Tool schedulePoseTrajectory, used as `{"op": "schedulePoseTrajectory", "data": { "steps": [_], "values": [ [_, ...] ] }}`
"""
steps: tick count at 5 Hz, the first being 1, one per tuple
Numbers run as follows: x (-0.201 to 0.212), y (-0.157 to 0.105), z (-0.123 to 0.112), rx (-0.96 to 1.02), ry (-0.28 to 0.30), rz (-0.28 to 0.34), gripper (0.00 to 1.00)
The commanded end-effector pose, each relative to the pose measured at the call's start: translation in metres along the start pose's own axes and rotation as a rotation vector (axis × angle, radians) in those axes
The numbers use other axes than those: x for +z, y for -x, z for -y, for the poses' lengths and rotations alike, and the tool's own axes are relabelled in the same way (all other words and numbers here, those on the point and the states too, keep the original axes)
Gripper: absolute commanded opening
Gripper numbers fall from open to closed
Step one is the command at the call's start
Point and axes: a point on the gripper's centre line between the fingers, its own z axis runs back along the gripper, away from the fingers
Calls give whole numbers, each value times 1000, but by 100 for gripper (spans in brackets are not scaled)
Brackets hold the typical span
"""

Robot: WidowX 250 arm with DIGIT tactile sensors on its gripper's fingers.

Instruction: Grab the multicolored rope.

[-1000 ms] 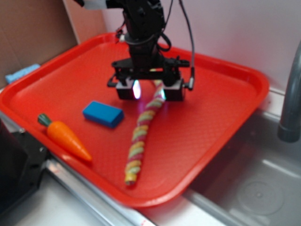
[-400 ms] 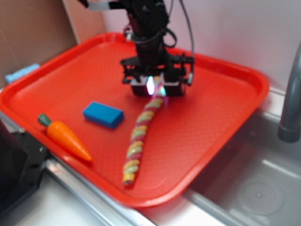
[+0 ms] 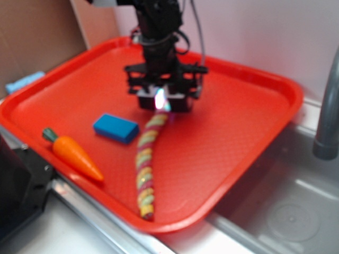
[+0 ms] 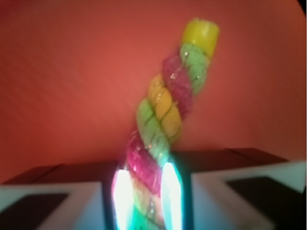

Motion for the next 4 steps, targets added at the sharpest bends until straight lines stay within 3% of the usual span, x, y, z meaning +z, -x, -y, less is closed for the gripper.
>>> {"op": "schedulePoseTrajectory", "data": {
  "steps": [1,2,4],
  "values": [
    [100,-11,-18,-196,98,-7,0],
    [130,-2,-28,-302,93,-78,0],
    [178,13,-68,-283,167,-32,0]
  ]
}}
